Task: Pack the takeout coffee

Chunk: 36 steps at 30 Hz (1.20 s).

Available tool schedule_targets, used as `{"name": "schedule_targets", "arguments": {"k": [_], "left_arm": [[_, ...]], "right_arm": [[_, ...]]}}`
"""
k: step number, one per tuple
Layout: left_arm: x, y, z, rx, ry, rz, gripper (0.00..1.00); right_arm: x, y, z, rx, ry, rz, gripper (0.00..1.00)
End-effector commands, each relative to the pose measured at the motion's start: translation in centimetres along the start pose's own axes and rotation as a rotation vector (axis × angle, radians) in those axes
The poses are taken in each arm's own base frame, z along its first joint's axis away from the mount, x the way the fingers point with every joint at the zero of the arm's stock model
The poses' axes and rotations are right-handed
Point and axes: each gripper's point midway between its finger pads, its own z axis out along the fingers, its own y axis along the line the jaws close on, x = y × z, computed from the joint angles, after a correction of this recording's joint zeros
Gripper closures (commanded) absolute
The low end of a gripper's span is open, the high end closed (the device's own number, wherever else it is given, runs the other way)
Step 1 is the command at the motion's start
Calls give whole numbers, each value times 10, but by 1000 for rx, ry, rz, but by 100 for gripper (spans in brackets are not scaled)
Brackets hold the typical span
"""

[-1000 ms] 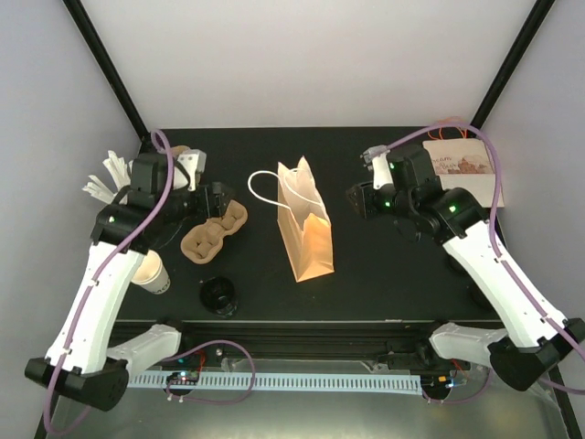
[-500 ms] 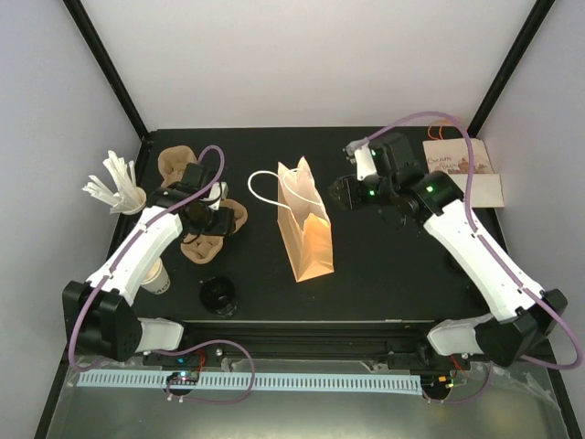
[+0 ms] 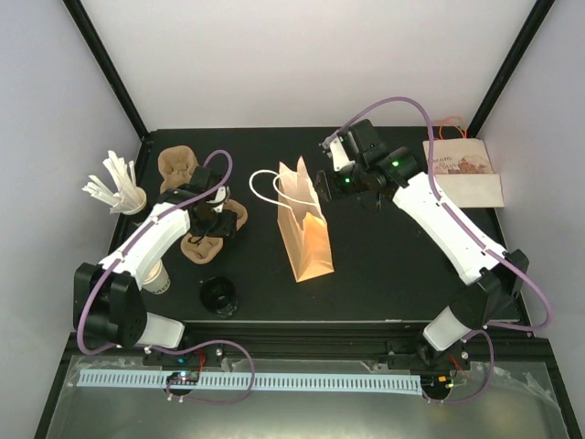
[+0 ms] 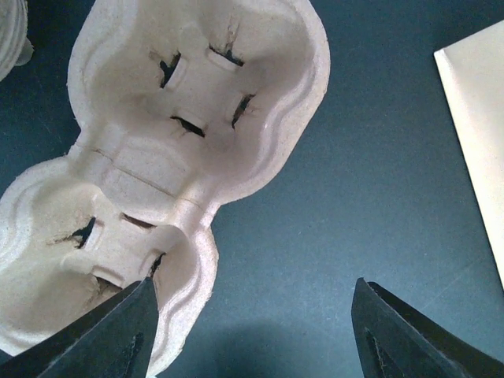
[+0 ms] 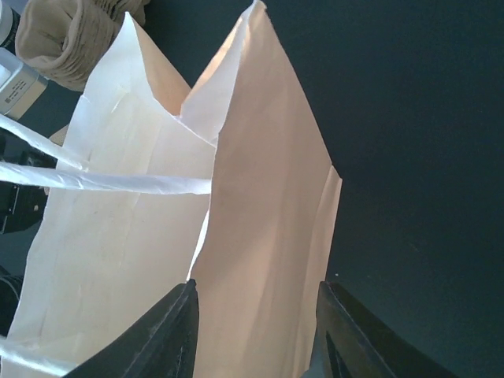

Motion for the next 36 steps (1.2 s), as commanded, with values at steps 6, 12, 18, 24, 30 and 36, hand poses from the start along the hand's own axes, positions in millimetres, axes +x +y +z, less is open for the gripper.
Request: {"name": "schedule_targets", "arguments": {"k": [6,12,18,24,30,36], "left_arm": [[-12,0,-5,18,-83,-57,28],[-14,-5,-12,59,-143,-100,26],[-16,-6,-18,90,-223,-155,26],[-12,2,-13,79,-268,-232,26],[-10,16,-6,56,-284,-298,26],[-14,27,3,58,-268,-366,29]], "right_arm": [[-8,6,-4,46,-2,-21,57],[-12,11,-22,76,-40,-42,56],[-5,9,-6,113,2,-44,57],[-3,10,6,151,28,-59,61],[-15,-4,9,238,5,-71,98],[-53,-37,-7,313,-78,-39,99]]}}
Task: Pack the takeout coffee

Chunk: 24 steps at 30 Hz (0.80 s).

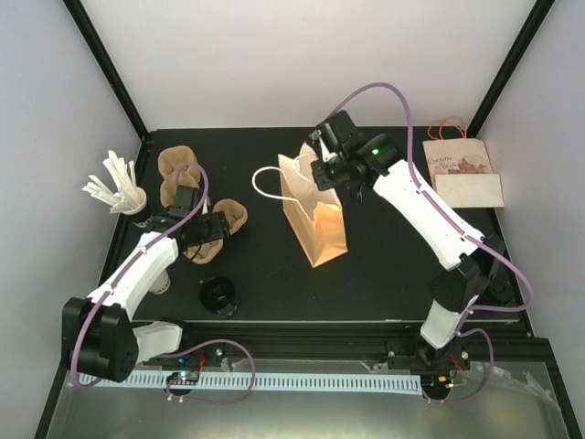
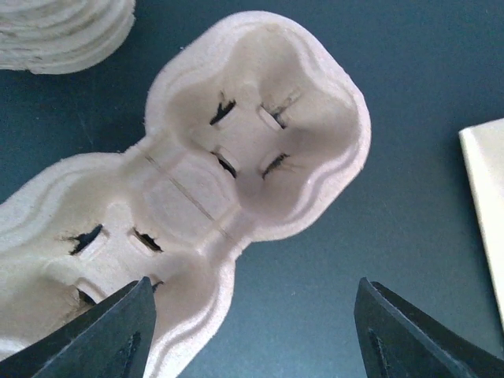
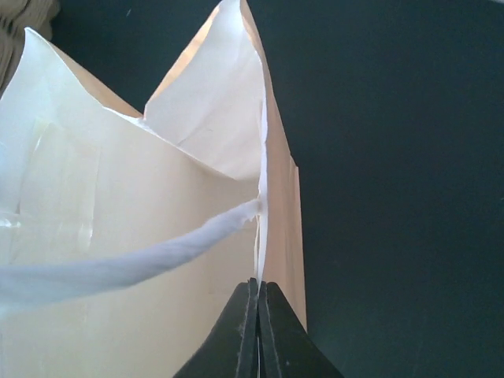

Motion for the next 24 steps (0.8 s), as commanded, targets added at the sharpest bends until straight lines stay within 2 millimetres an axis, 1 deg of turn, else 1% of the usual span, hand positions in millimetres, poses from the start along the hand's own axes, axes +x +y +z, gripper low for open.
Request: {"name": "schedule_targets", "arguments": {"k": [1,2,5,6,10,11,13,17,19,22,24], "left_arm": [[-14,4,7,3,-28,-76,29],[-14,5,10,6,-23,-92,30],[-16,8,19,22,-7,-158,32],[-14,11,26,13,13,-180,33],[-12,22,41,-41,65,-254,35],[-11,24,44,-47,74,-268,35],[-11,26,49,-52,86,-295,35],[-14,30,54,-86,96,-343,33],[-16,32,54,-106,96,-357,31],[-19,36,53,-134,86,-376,19],[-19,39,54,-157,83,-393,15]], "right_arm": [[-36,-40,-13,86,-89,40,99],[-42,-46,-13,84,-96,53,99],[-53,-61,-6,67,-97,89,99],[-56,-65,-1,72,-95,99,99],[-60,-84,20,54,-72,147,98],[-60,-89,24,45,-68,162,98],[-61,-98,27,39,-69,183,92],[-66,-103,11,50,-114,181,77],[-67,-102,1,46,-138,178,68],[-63,-105,-13,66,-157,179,59],[-60,-111,-27,101,-169,184,56]]}}
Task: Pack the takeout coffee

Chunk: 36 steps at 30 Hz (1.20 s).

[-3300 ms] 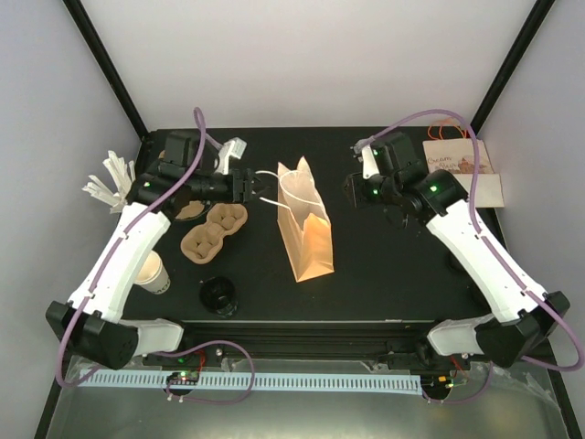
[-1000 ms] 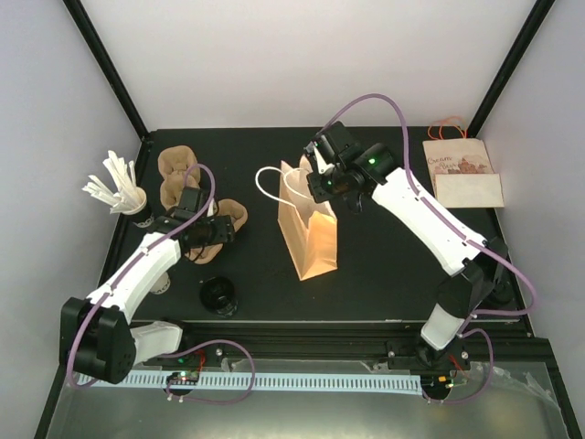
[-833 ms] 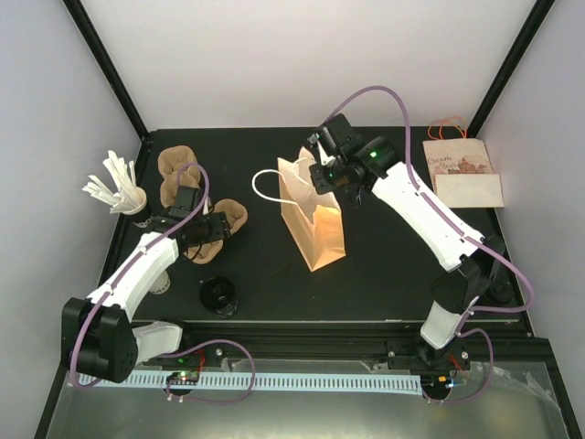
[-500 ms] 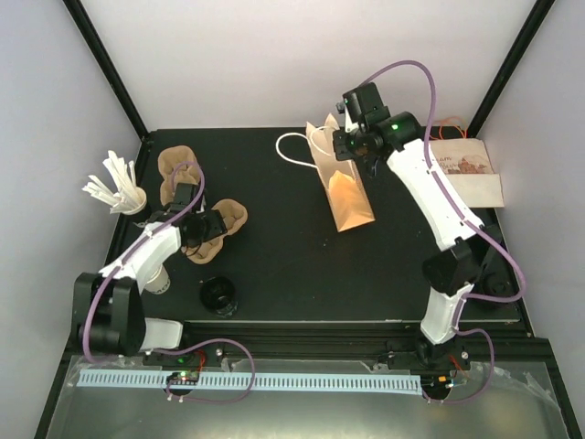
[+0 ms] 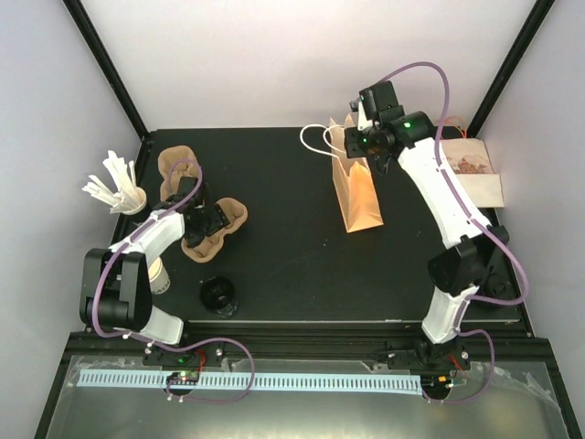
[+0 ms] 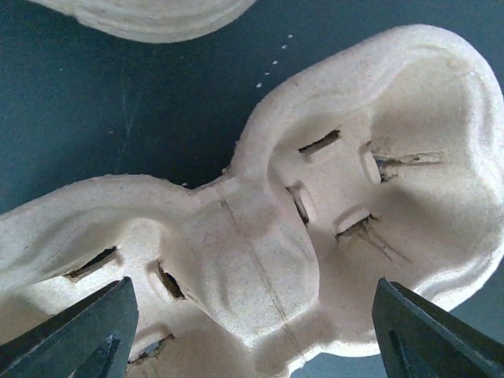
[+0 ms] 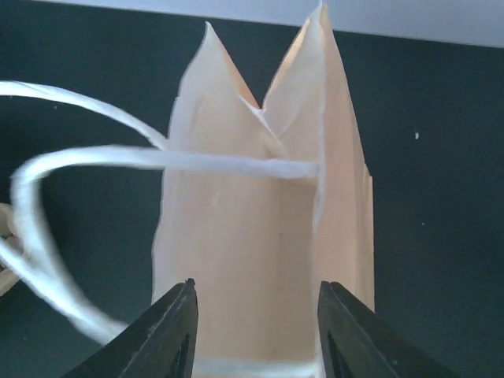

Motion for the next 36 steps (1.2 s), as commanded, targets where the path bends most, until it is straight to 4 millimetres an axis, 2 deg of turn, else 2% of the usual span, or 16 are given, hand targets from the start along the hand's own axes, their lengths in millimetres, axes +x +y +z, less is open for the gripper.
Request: {"name": "schedule_targets", "arguments": {"k": [1,5,9,12,15,20,25,27,32,34,36], "left_arm": [[-13,4,-3,-54,-30,-66,15],[-14,15,0,-149,-20,-111,21],[-15,19,3,-217,5,-118,26],[-12,16,7,-229,21,-107,30],[-12,17,6,-244,12,-105,41],[-14,15,-3,-236,-5,-97,63],[-11,4,-22,-184,-18,-61,66],[-10,-13,-33,-103,-29,-22,71],[3,-55,-50,116,16,68,75],[11,-75,-57,210,50,120,75],[25,-104,-66,370,101,199,75]], "right_arm": [[-10,-9,-46,39,-100,4,55],[-10,-13,-84,42,-180,17,51],[-10,-4,-132,3,-308,8,49],[-3,22,-152,-86,-359,-36,48],[10,49,-160,-176,-368,-83,48],[34,89,-147,-350,-332,-139,48],[65,131,-123,-501,-267,-219,48],[78,147,-112,-563,-242,-233,48],[105,172,-85,-676,-207,-188,48],[117,172,-70,-686,-201,-133,48],[131,168,-54,-684,-200,-69,48]]}}
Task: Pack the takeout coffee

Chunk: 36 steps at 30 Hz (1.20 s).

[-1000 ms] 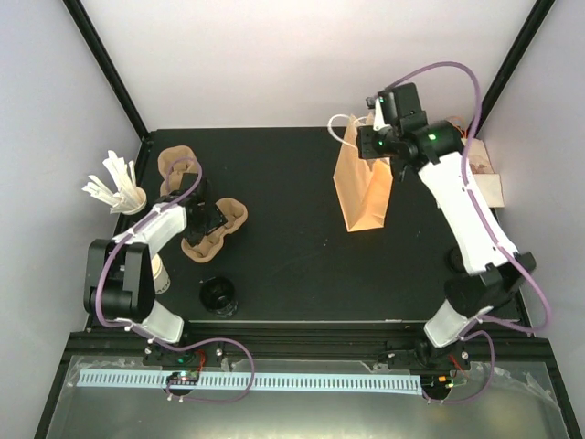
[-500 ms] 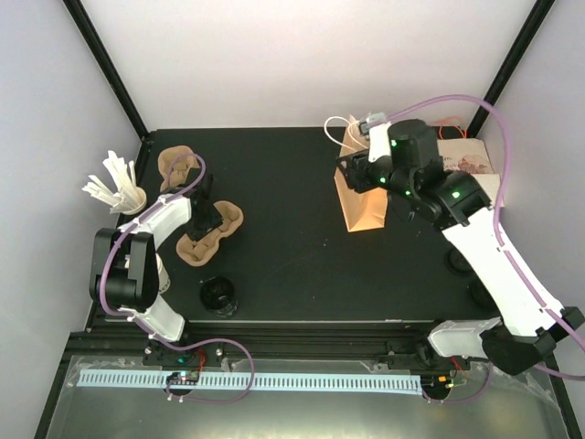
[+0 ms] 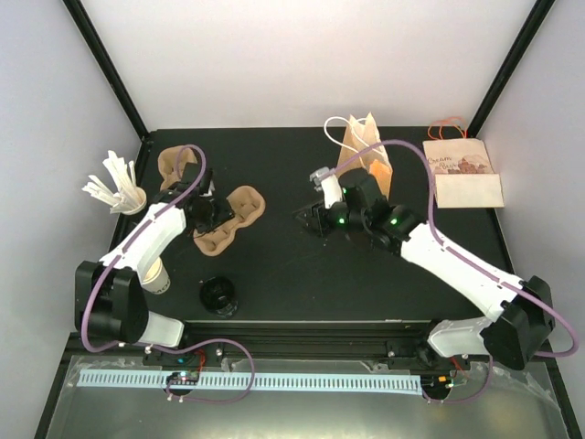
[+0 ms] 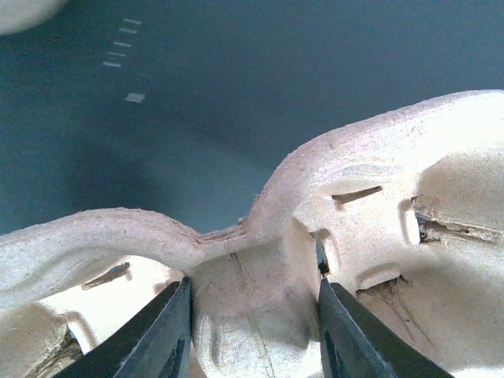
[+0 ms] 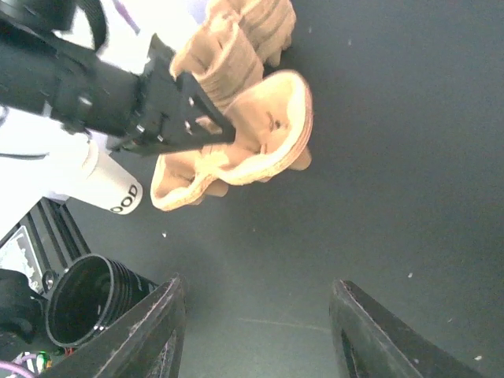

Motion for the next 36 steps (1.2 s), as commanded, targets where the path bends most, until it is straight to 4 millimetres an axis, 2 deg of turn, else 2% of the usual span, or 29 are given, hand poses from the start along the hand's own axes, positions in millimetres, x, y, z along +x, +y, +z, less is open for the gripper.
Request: {"name": "schedule_targets", "arguments": {"k": [1,5,10,13,21,25,36], "left_arm": [[23,-75,-18,387,100,202,77],[37,-114,-33,632,140,345,79],[56,-137,-44,810,198,446,77],[66,-140,-41,851,234,456,76],[84,-142,-39,910,273,486,76],[89,-139,-37,909,280,499,77],[93,-135,-34,900,289,516,78]], "right_arm": [[8,0,13,-64,-116,113,48],[38,-21,22,-38,-164,222,48],[49,-26,19,-86,-267,314,48],[48,-25,9,-122,-334,350,48],[31,-20,-12,-144,-437,340,46],[25,-21,-9,-124,-416,354,46],[19,-10,-4,-184,-402,365,55]]}}
